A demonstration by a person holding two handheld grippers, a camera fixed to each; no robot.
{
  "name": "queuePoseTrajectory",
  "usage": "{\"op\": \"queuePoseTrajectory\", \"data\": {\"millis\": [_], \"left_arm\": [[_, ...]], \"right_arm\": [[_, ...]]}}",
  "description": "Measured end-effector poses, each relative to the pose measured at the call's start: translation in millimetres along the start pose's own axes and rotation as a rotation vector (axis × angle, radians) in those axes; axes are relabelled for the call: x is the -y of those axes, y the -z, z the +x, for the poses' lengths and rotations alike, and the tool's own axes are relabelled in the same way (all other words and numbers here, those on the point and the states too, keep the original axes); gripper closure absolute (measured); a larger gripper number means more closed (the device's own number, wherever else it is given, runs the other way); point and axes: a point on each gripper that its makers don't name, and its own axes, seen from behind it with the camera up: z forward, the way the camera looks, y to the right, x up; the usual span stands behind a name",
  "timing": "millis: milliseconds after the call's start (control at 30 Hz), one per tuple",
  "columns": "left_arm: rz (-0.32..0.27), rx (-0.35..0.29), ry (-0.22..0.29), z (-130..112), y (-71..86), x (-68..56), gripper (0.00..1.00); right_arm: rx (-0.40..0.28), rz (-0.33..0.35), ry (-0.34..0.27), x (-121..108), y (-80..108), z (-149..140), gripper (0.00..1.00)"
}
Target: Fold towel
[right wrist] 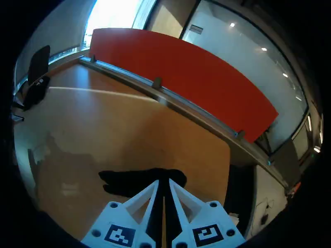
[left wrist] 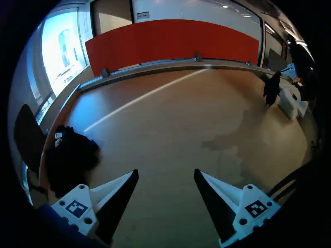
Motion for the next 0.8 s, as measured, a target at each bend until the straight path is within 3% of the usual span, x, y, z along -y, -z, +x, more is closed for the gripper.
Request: {"op": "queuePoseTrajectory", "data": {"millis": [467,800], "left_arm": [[-0.010,0.001,-0.013,3,-1.9,-5.4,0.00],[-0.018,0.004,-0.023,4,-2.6,-10.7,0.00]], "right_arm": [[0.102,-0.022,-0.041,-3,12.5,-72,0.93],[0.188,-0.041,-0.113,-3,19.9,-136,0.93]]}}
